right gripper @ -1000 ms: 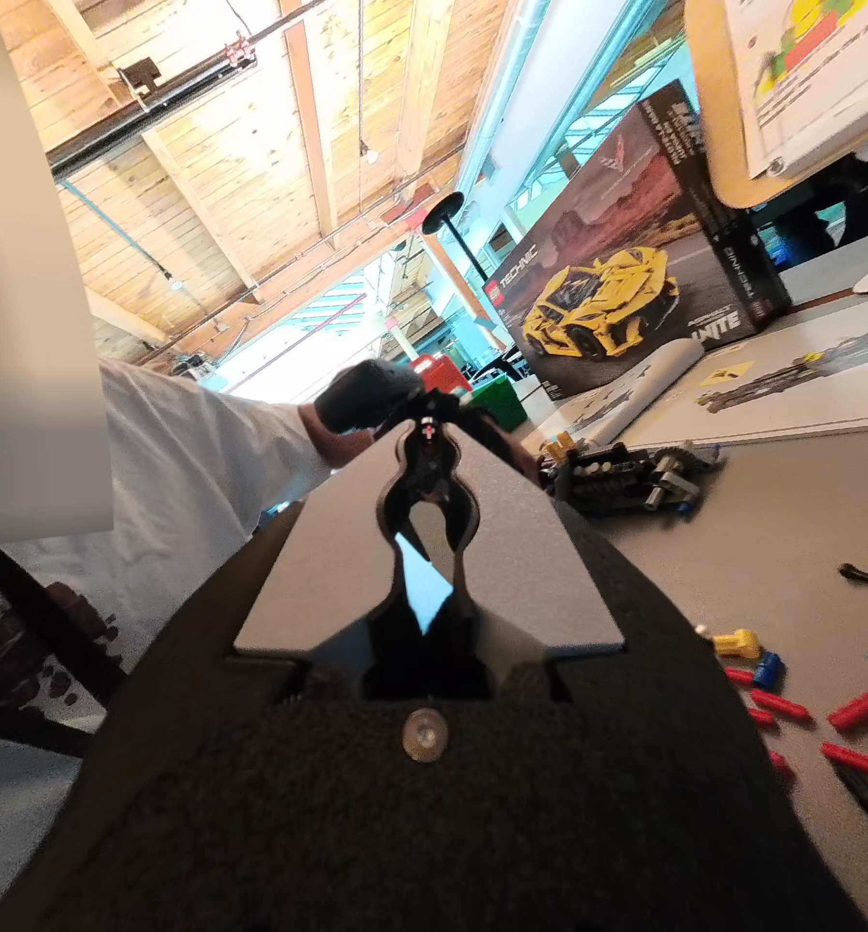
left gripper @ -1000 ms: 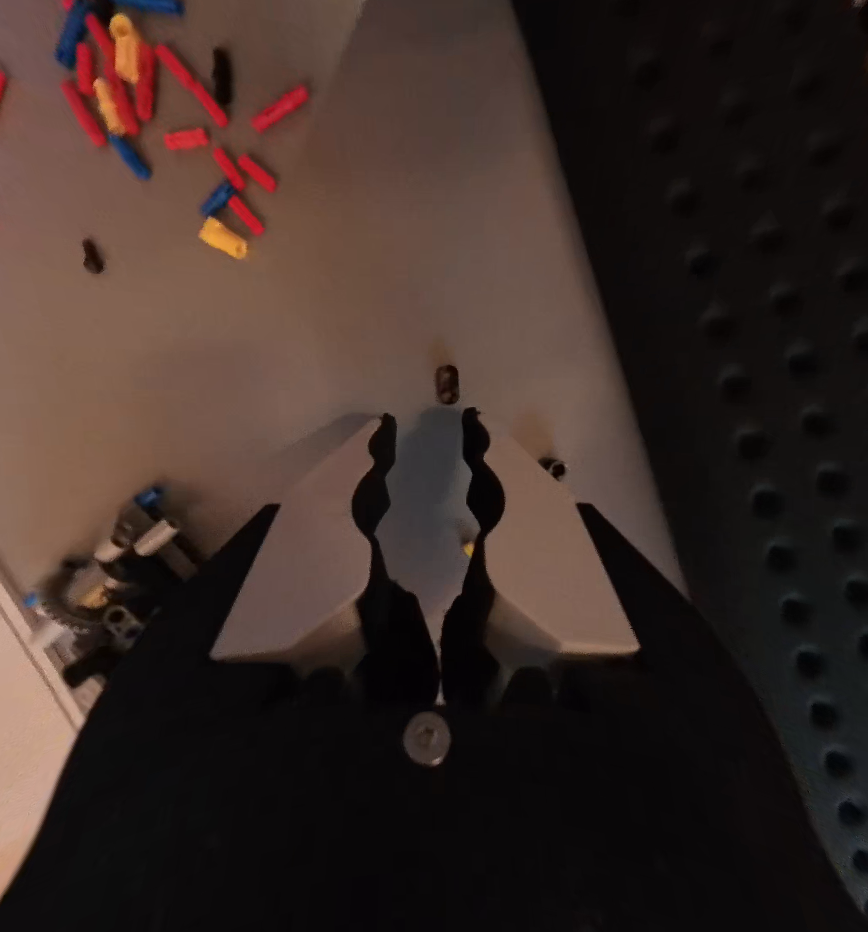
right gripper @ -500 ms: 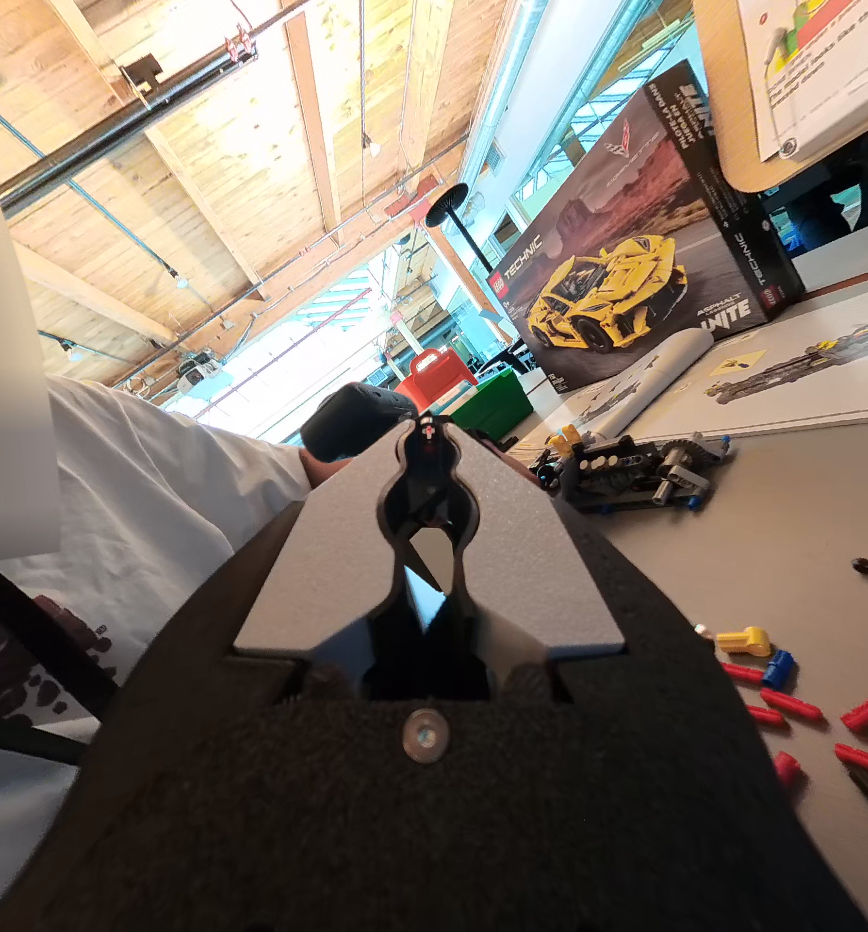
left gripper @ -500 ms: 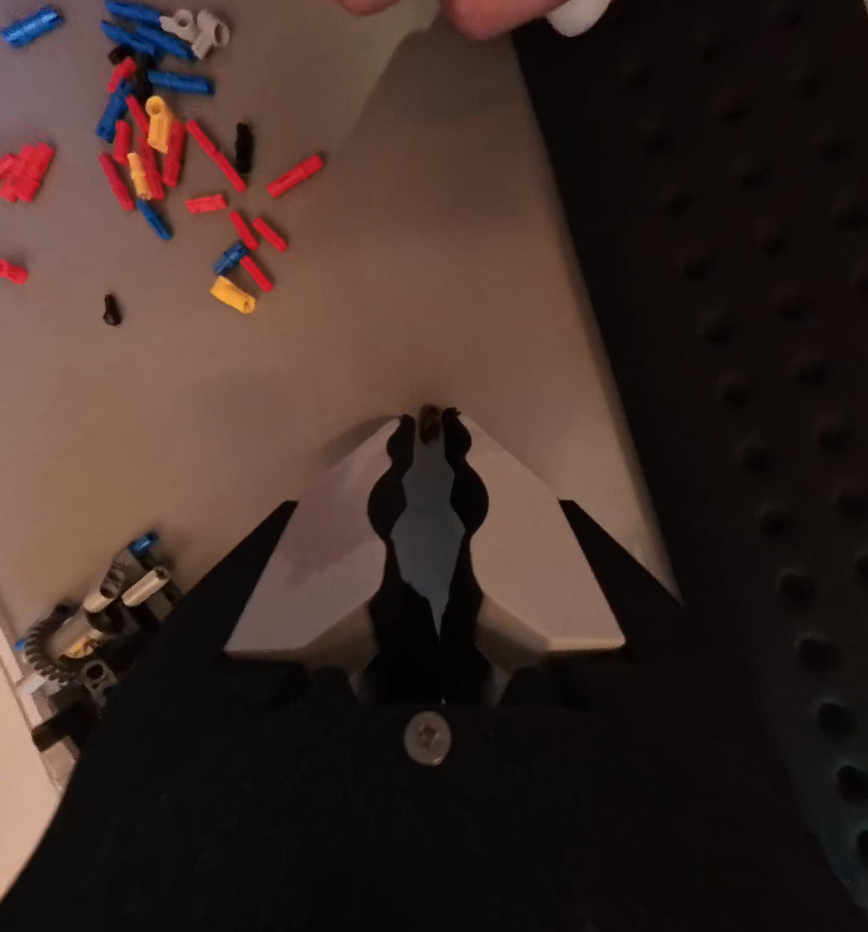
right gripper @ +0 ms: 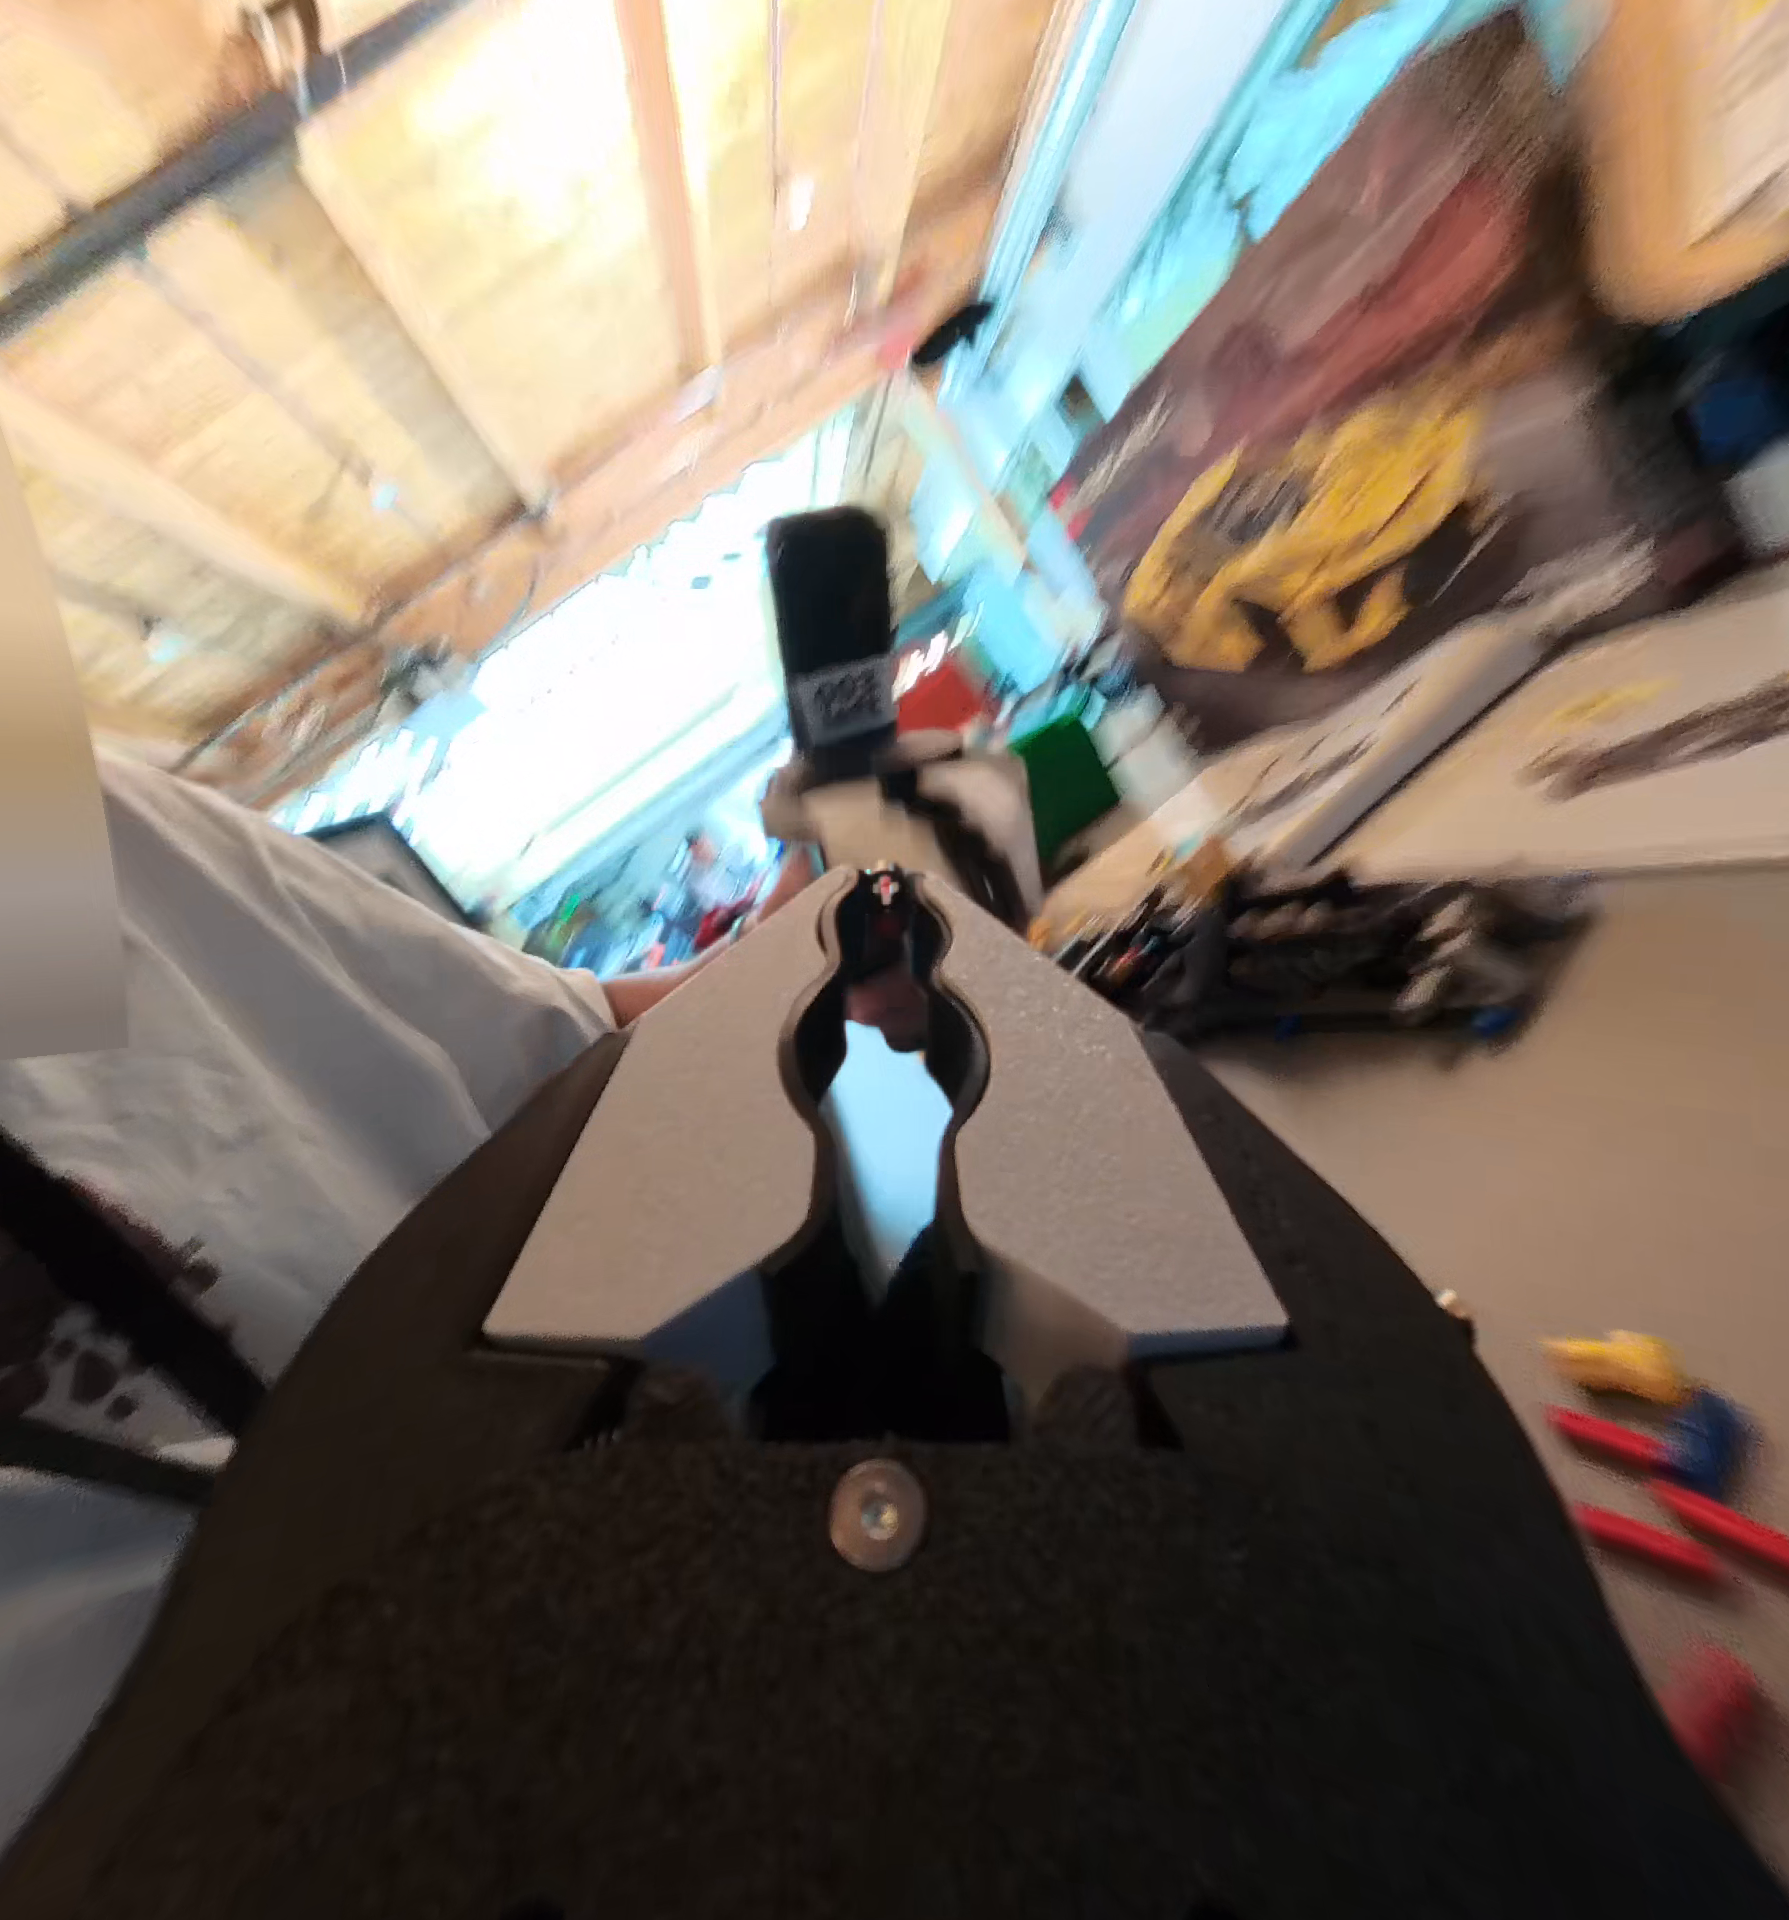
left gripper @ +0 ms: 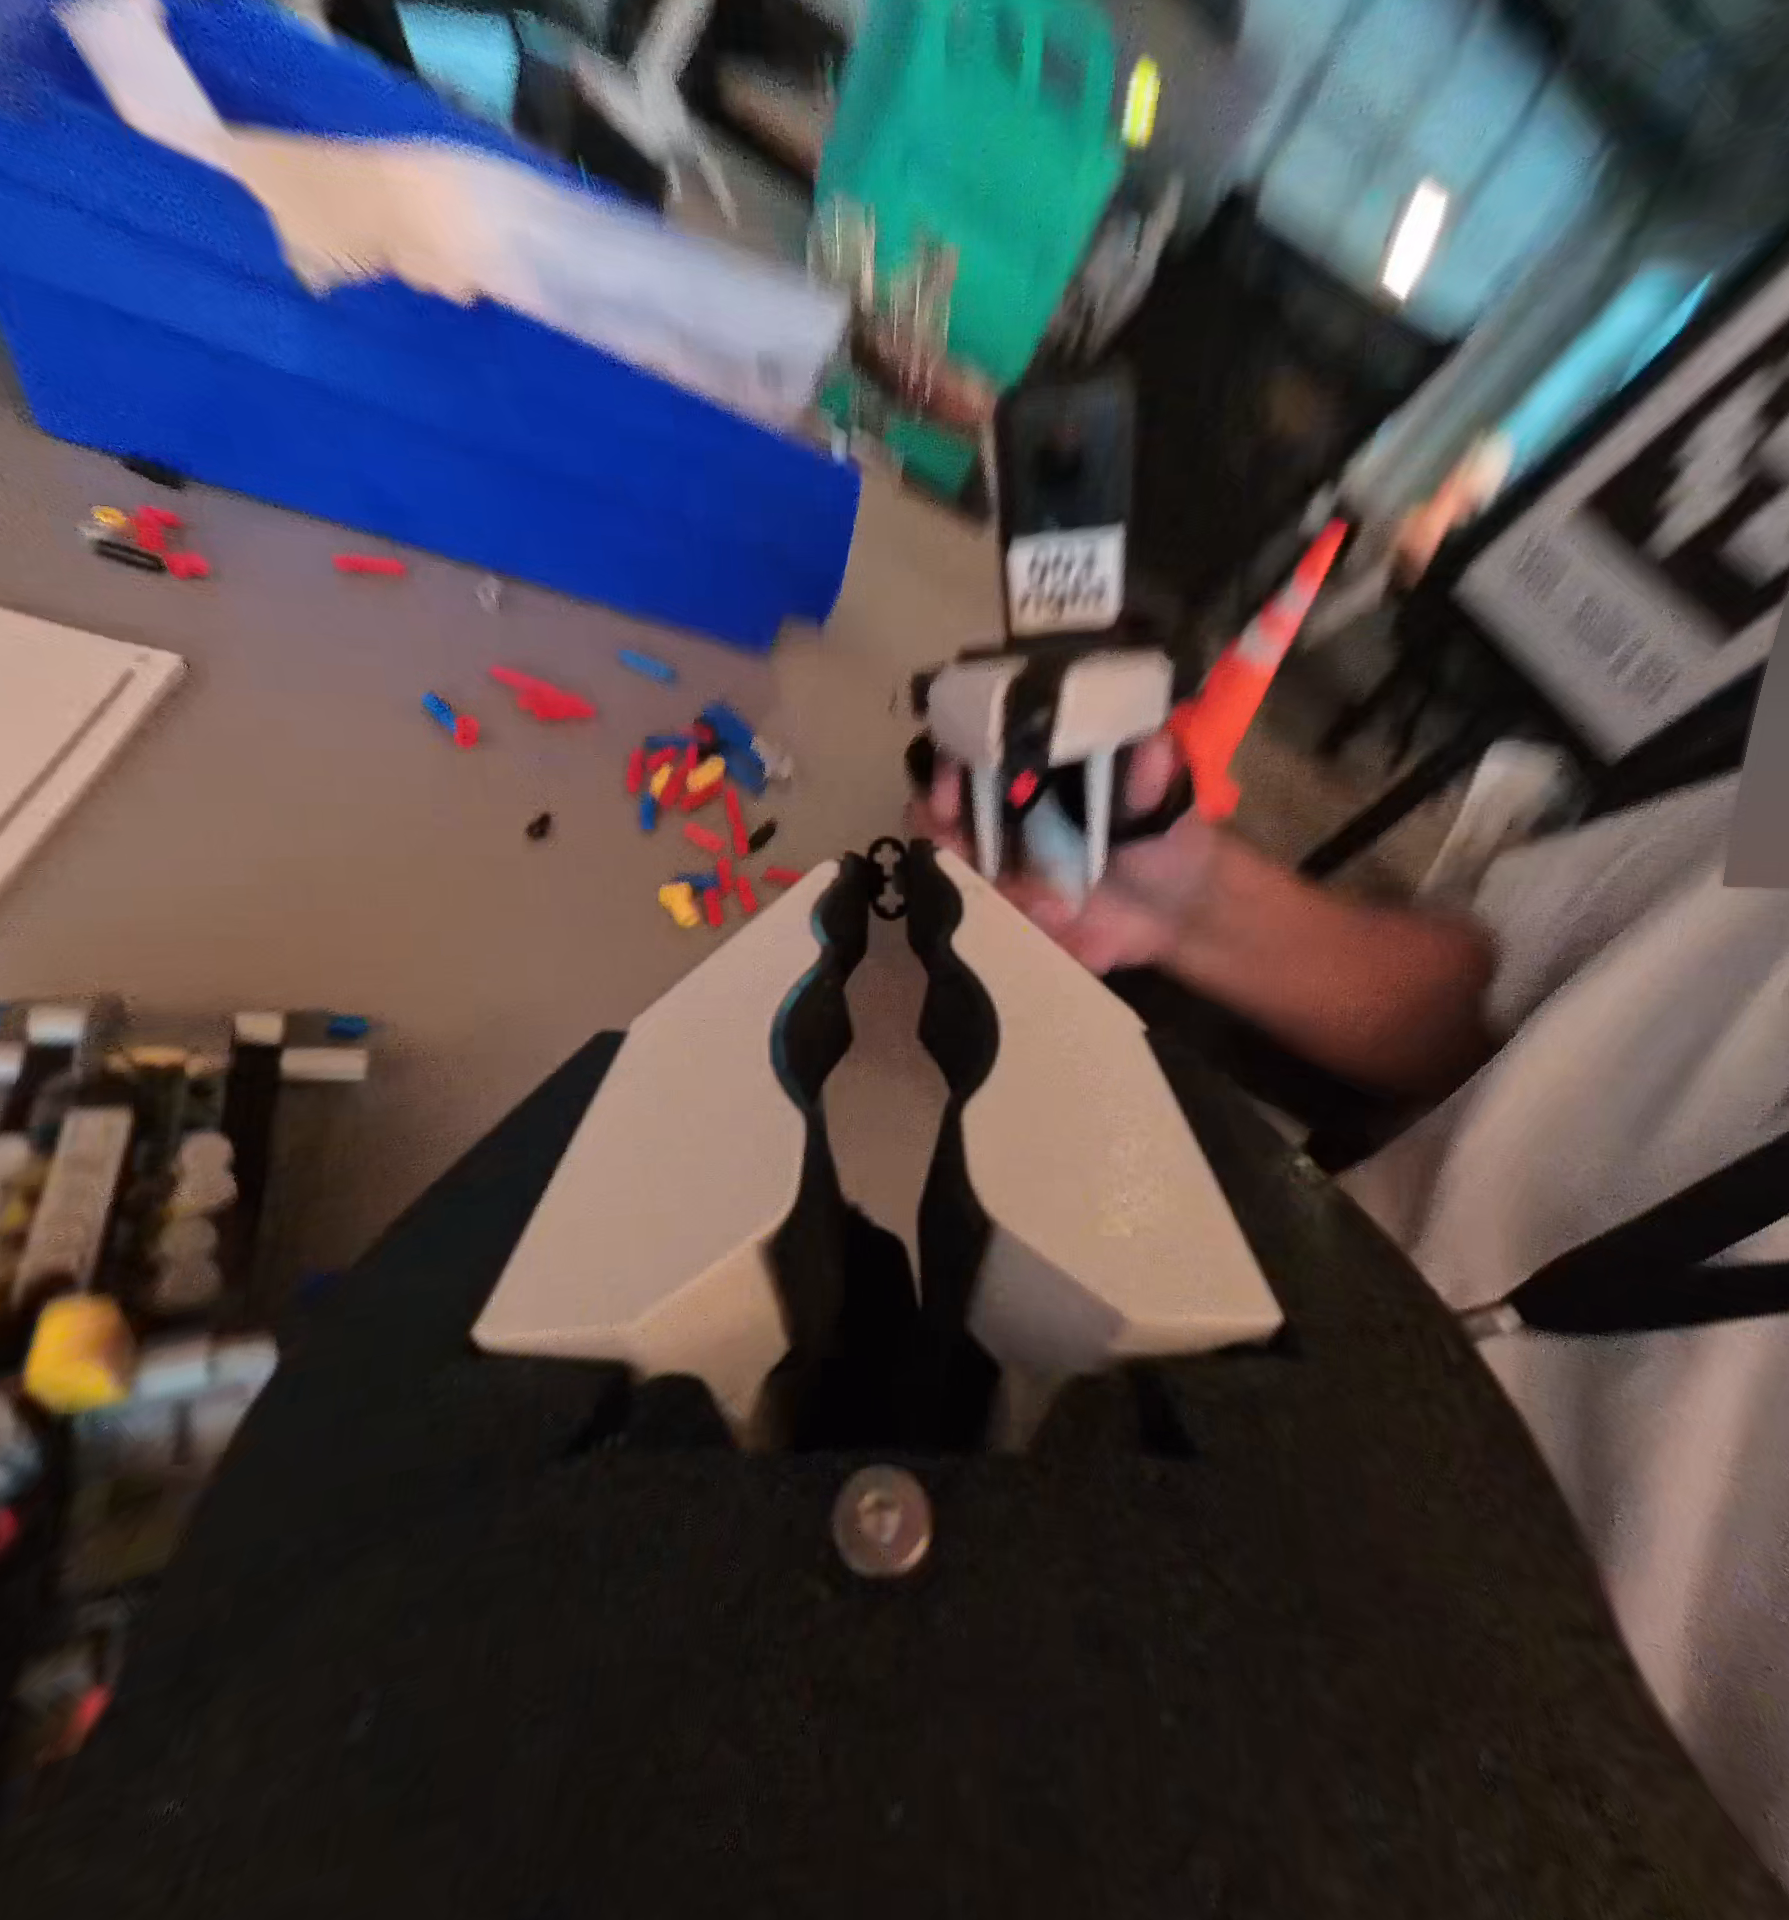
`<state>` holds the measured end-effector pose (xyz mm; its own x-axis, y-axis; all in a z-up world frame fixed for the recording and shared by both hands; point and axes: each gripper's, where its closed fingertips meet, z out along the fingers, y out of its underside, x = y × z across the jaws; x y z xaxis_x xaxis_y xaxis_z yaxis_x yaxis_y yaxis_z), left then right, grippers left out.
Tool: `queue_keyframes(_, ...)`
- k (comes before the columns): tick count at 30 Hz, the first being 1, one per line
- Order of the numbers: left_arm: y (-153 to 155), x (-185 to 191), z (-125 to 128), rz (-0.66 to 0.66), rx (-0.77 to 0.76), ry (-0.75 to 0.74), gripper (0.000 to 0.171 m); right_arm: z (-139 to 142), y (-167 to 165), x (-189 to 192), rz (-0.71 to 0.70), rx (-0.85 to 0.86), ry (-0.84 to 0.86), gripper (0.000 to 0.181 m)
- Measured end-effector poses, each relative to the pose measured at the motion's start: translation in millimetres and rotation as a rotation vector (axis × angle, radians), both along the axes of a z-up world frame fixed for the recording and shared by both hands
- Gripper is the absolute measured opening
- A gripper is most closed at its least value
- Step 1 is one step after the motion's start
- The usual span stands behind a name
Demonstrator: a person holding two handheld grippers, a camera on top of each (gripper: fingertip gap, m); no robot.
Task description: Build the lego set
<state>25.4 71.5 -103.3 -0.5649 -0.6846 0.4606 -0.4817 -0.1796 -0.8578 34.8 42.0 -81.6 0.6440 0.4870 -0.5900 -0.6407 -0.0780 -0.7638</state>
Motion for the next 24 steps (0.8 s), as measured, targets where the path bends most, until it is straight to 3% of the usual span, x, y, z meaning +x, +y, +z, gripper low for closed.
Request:
queue_keyframes(2, 13, -15, 10, 0.069, -0.141, -0.049, 0.004, -9, 14, -14, 0.054, -0.074, -0.026, 0.006)
queue_keyframes(7, 33, -50, 17, 0.12, -0.373, -0.112, 0.004, 2, 55, -53, 0.174, -0.092, -0.005, 0.005)
queue_keyframes(12, 50, -66, 22, 0.124, -0.51, -0.14, 0.004, 1, 80, -71, 0.213, -0.104, 0.028, 0.006)
queue_keyframes(24, 47, -59, 21, 0.179, -0.457, -0.209, 0.004, -5, 78, -67, 0.182, -0.122, 0.123, 0.005)
